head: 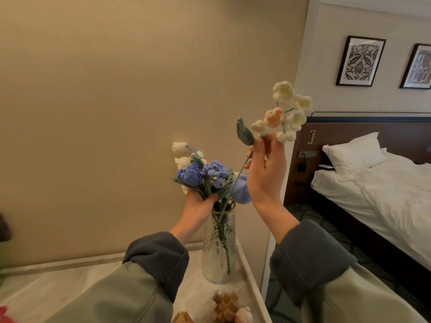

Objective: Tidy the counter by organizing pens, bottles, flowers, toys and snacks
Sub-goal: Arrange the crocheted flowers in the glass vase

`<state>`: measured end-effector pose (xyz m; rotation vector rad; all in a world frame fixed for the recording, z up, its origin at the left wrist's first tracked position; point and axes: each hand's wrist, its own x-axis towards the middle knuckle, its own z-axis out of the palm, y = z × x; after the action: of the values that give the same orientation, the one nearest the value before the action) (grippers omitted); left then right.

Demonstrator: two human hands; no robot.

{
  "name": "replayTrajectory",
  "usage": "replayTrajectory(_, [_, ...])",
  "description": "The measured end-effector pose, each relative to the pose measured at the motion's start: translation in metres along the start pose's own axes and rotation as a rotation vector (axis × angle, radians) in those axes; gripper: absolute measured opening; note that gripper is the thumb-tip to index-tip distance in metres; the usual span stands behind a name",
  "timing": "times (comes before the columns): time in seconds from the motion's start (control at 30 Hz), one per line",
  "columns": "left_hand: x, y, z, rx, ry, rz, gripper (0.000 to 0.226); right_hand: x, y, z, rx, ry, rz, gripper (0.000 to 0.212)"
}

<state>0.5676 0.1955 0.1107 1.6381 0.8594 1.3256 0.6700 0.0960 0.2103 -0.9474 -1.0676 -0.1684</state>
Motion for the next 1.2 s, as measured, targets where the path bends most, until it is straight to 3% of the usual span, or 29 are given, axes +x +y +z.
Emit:
replayTrajectory(0.2, [0.002, -0.005, 0.001, 0.010, -0.027, -0.031, 0.035, 0.010, -0.004, 0.004, 0.013, 0.033, -0.038, 0.023])
replayTrajectory(0.33, [0.002, -0.005, 0.001, 0.034, -0.036, -0.038, 0.044, 0.014, -0.005, 0.005, 0.018, 0.041, -0.061, 0.021])
replayTrajectory(0.43, [0.000, -0.004, 0.000, 0.024, -0.036, -0.043, 0.042, 0.014, -0.005, 0.007, 0.037, 0.035, -0.075, 0.014])
replayTrajectory(0.83, [0.001, -0.004, 0.001, 0.032, -0.035, -0.029, 0.041, 0.020, -0.009, 0.012, 0.045, 0.026, -0.080, 0.015])
replayTrajectory(1.03, [0.001, -0.005, 0.002, 0.009, -0.024, -0.031, 0.040, 0.009, 0.005, 0.018, -0.002, -0.055, -0.048, 0.009])
replayTrajectory(1.2, [0.000, -0.005, 0.002, 0.019, -0.020, -0.010, 0.041, -0.003, 0.022, 0.017, -0.275, -0.248, 0.040, 0.012])
